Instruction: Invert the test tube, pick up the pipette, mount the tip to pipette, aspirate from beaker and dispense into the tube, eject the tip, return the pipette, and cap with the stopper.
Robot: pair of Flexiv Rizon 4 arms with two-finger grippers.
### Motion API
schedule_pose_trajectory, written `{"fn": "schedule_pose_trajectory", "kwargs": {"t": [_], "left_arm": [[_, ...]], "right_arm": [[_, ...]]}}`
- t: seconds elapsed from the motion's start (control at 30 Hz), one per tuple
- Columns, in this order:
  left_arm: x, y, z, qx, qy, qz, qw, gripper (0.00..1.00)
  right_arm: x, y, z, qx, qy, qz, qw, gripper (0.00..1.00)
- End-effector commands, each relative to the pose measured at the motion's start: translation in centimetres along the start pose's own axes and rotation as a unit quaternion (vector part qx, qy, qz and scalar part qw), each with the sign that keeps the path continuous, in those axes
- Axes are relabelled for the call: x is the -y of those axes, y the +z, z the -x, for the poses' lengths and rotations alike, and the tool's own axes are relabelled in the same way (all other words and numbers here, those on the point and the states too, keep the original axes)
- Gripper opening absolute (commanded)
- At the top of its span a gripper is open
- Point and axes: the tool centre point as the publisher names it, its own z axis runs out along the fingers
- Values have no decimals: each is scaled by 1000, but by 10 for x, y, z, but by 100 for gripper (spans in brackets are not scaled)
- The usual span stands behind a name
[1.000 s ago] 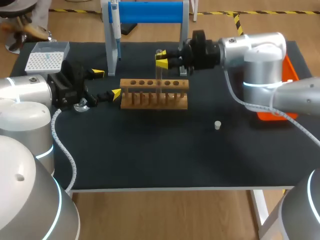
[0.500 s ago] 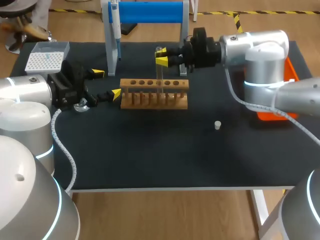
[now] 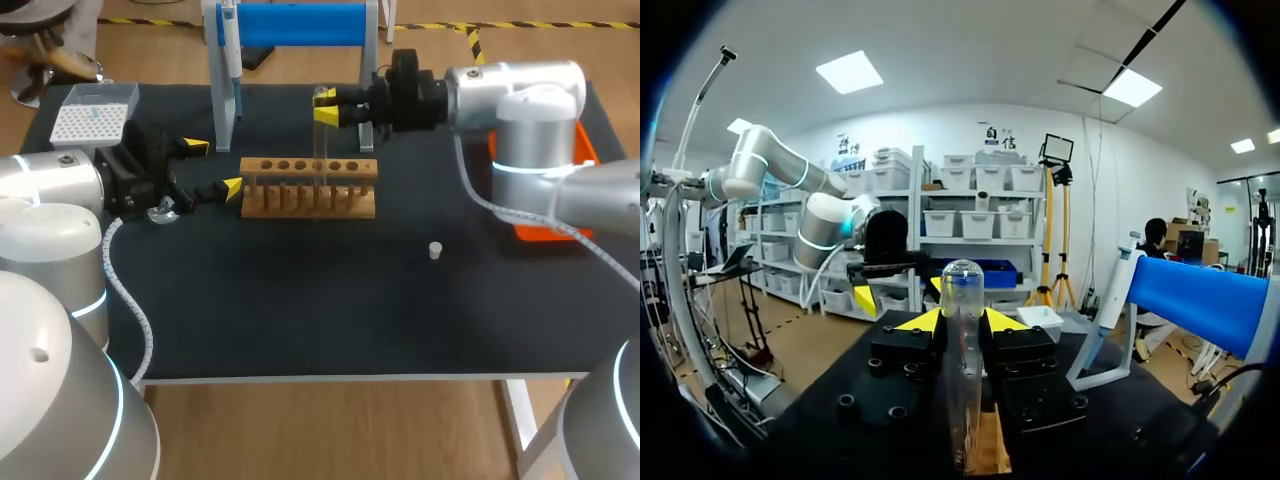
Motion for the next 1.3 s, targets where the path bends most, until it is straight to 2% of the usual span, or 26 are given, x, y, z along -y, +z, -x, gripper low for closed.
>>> {"fn": "schedule_pose_trajectory", "kwargs": {"t": [0.03, 0.23, 0.93, 1.03, 1.13, 1.3], "left_arm": [[-2, 2, -1, 3, 0, -3, 1000, 100], [-2, 2, -1, 3, 0, -3, 1000, 100], [-2, 2, -1, 3, 0, -3, 1000, 100], [-2, 2, -1, 3, 0, -3, 1000, 100], [-2, 2, -1, 3, 0, -3, 1000, 100], [-2, 2, -1, 3, 0, -3, 1000, 100]], "right_arm": [[-13, -10, -10, 9, 3, -8, 1000, 0], [-30, -20, -21, 19, 13, -15, 1000, 0], [-30, -20, -21, 19, 13, -15, 1000, 0], [-34, -26, -21, 25, 119, 8, 993, 0], [-39, -33, -16, 31, 208, 25, 977, 0], [-41, -41, -10, 40, 344, 37, 937, 0]]}}
